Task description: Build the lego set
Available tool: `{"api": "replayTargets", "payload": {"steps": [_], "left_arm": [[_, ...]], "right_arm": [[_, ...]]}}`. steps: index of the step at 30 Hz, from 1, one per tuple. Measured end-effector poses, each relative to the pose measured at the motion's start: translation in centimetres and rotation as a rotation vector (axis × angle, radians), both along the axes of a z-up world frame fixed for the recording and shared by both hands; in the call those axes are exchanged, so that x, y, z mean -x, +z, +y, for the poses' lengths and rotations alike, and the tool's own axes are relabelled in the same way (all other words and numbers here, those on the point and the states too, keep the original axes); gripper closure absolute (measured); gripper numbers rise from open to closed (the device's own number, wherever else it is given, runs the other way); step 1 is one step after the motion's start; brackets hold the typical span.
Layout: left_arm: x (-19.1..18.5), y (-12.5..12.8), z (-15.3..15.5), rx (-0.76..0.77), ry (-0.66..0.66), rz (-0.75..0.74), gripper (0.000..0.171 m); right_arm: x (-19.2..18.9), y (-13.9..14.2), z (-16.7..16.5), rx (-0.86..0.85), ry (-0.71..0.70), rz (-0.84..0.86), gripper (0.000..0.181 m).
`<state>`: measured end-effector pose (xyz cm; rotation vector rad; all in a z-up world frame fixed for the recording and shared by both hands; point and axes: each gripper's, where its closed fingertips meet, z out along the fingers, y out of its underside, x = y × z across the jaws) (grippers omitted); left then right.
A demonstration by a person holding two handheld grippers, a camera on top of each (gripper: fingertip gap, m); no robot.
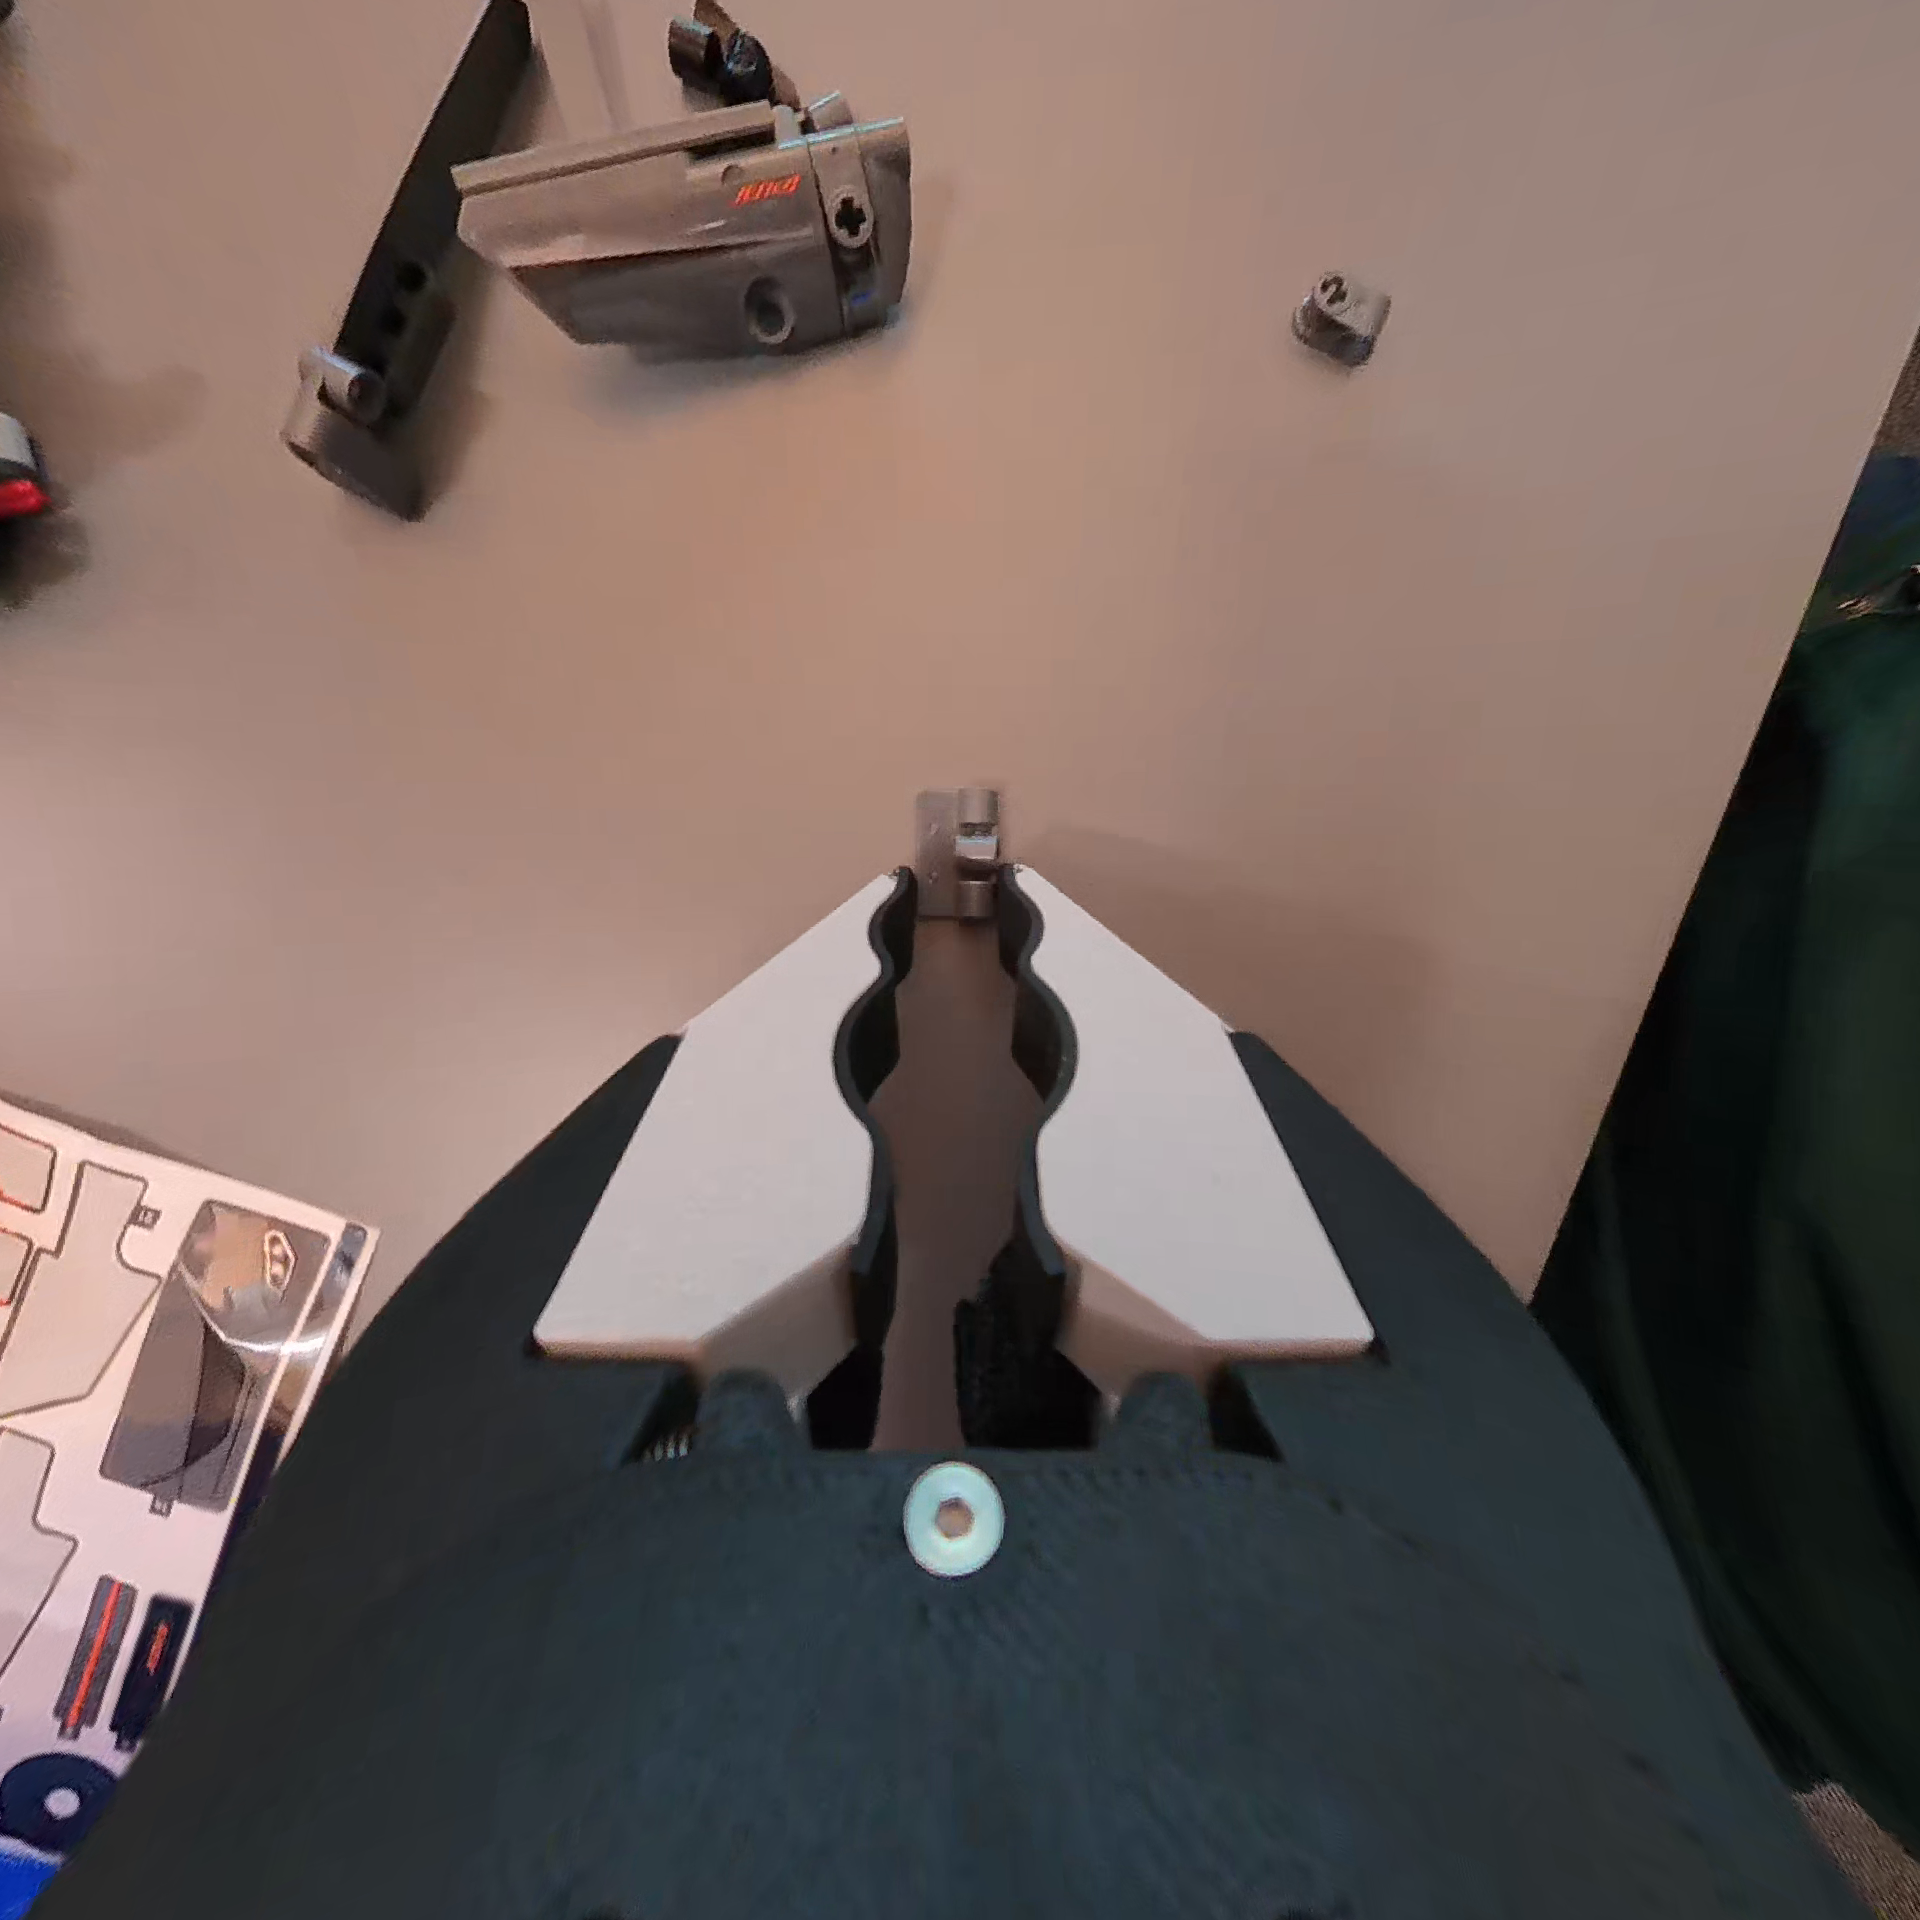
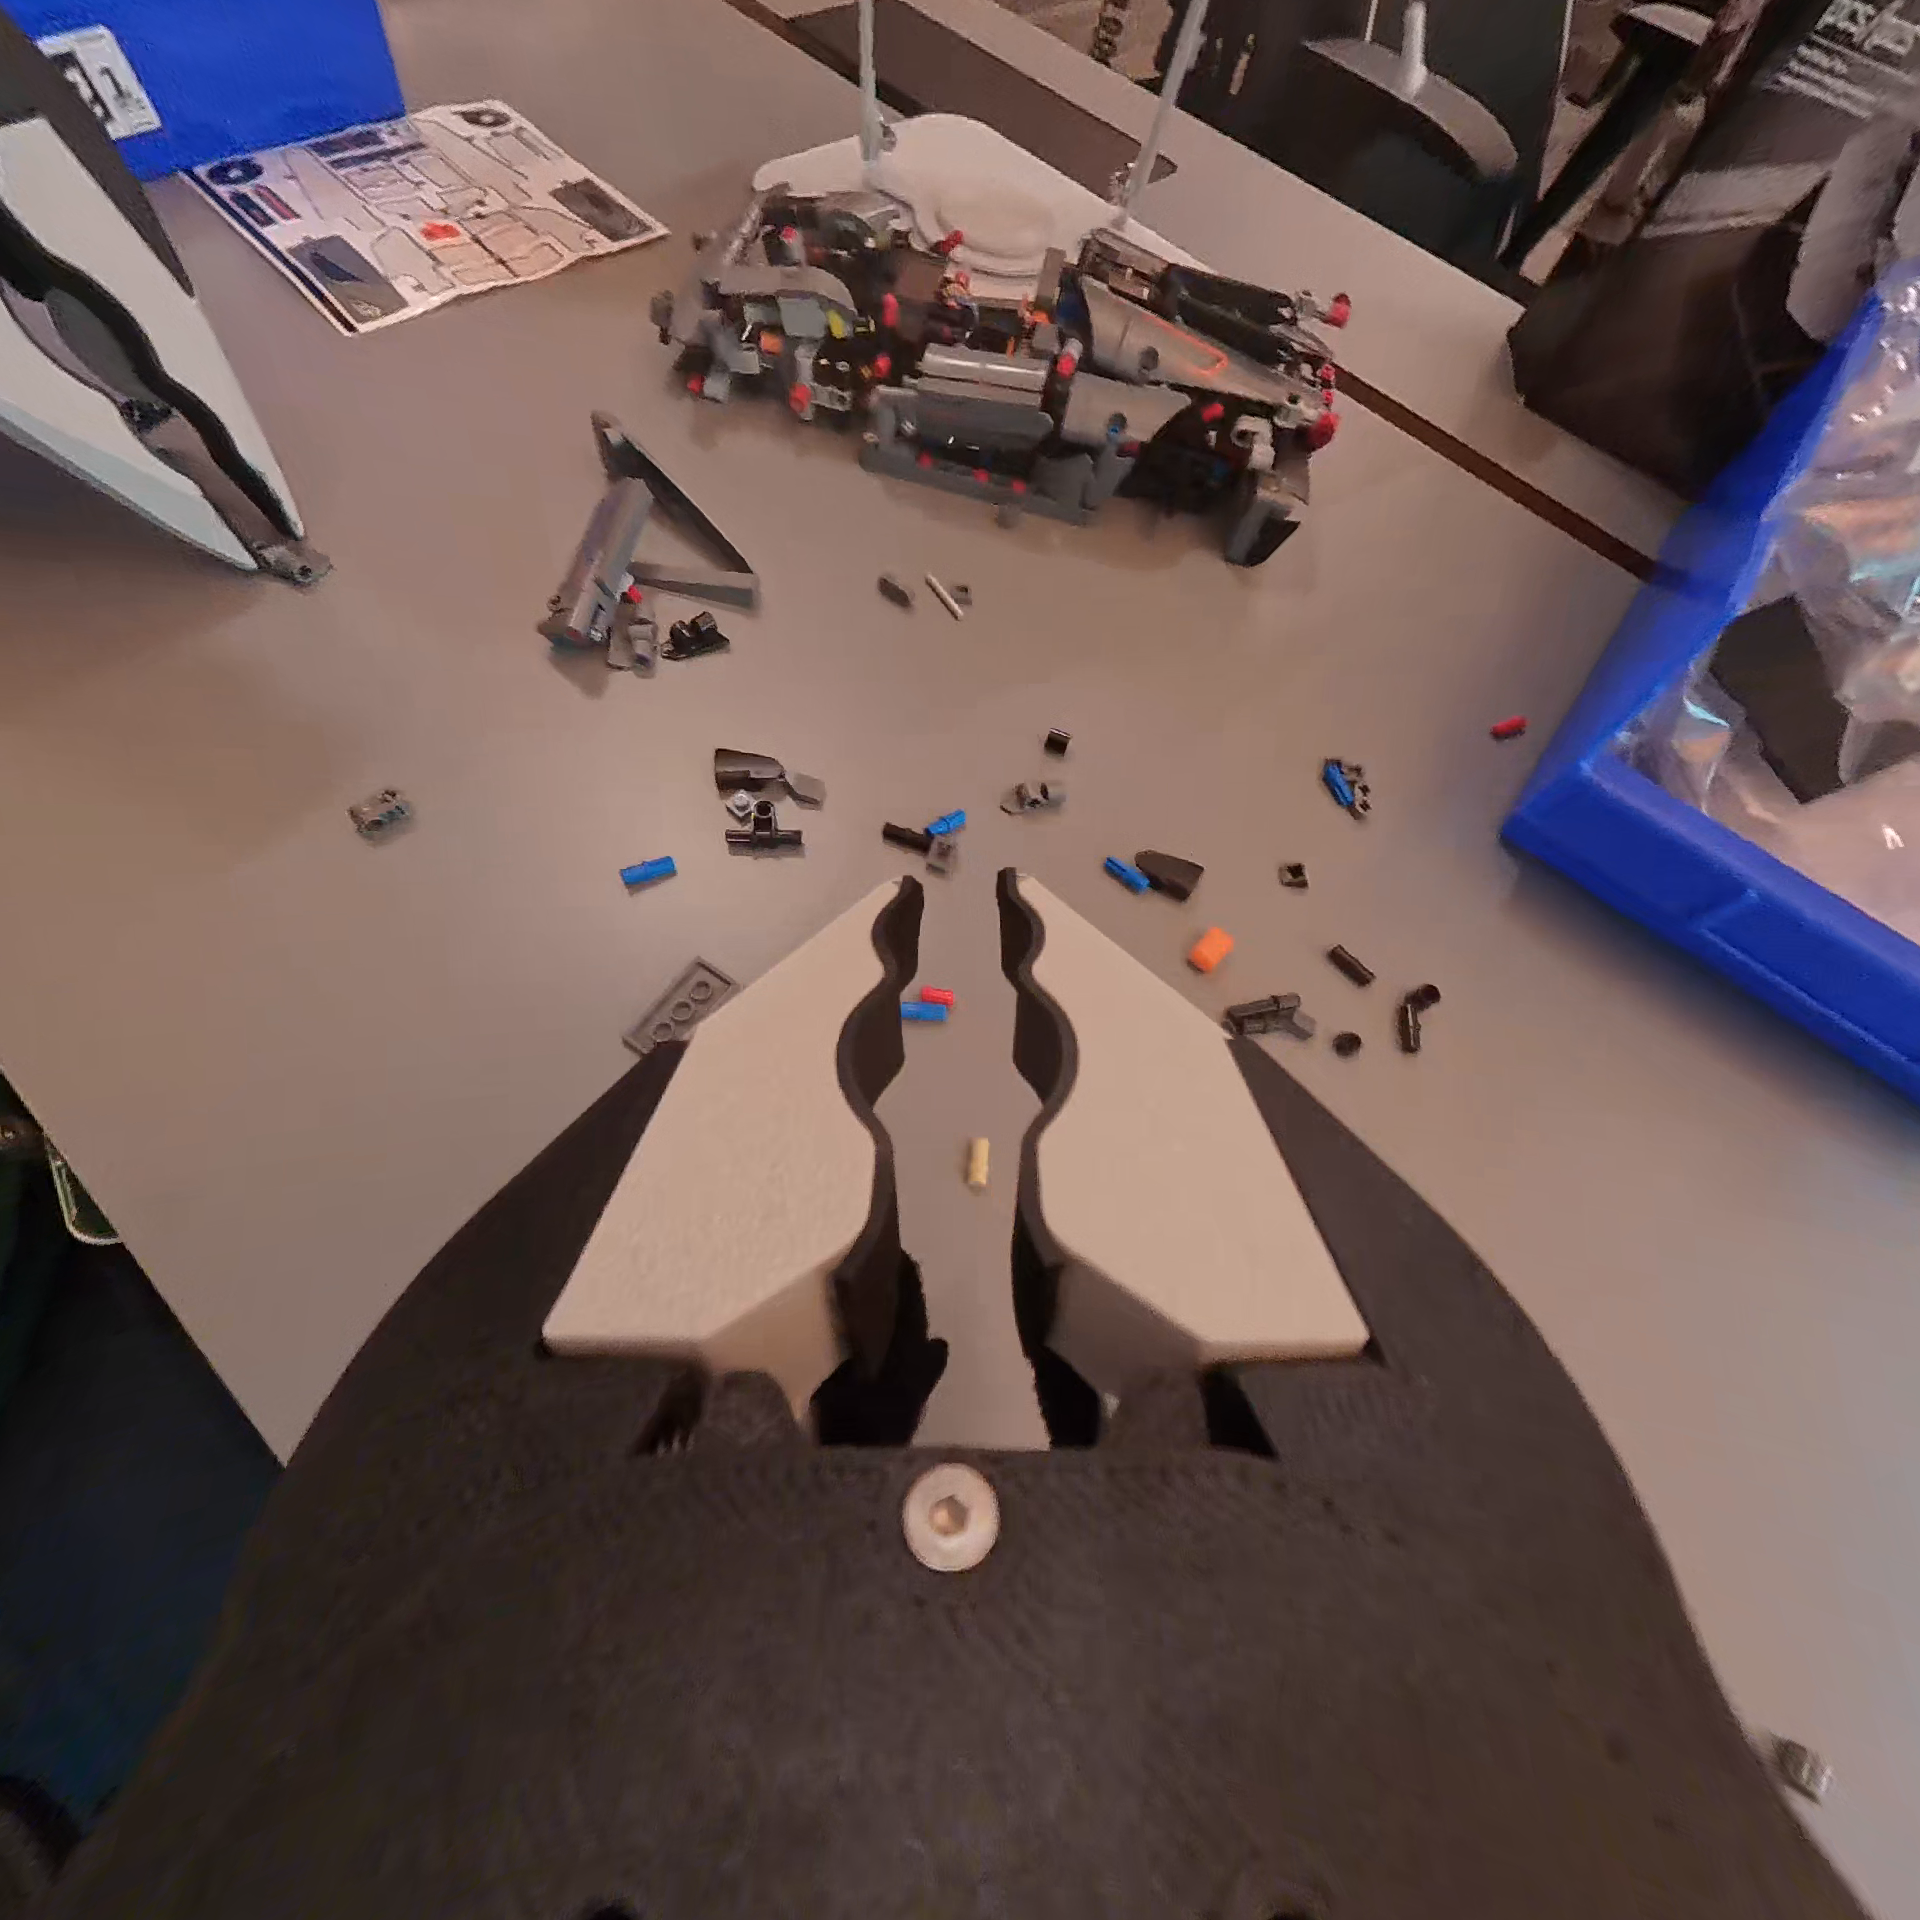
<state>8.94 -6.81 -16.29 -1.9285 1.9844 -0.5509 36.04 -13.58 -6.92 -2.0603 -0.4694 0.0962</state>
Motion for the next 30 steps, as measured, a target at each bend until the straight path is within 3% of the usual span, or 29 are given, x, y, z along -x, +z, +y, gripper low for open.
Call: {"api": "replayTargets", "payload": {"steps": [10,13,17,19,22,26,30], "left_arm": [[-3.8,0.0,-2.7,0.009,-0.116,-0.029,0.157],[-4.6,0.1,-3.0,0.013,-0.128,-0.050,0.140],[-4.4,0.8,-2.5,0.017,-0.113,-0.093,0.135],[-4.6,1.5,-2.0,0.032,-0.089,-0.129,0.135],[-4.7,2.0,-1.4,0.032,-0.069,-0.145,0.135],[-4.4,1.9,-1.4,0.041,-0.058,-0.142,0.135],[-3.7,1.7,-1.8,0.035,-0.065,-0.133,0.135]], "right_arm": [[-0.9,-0.2,-0.4,-0.010,-0.011,0.046,0.167],[-1.6,-0.2,-0.7,-0.008,-0.038,0.041,0.163],[-1.7,0.1,-1.2,-0.008,-0.029,0.035,0.161],[-0.3,-0.2,-0.8,0.009,0.018,0.036,0.162],[4.8,-0.9,1.3,0.029,0.165,0.090,0.164],[10.6,-4.0,4.9,0.116,0.289,0.025,0.168],[13.5,-6.1,7.5,0.166,0.344,-0.005,0.170]]}}
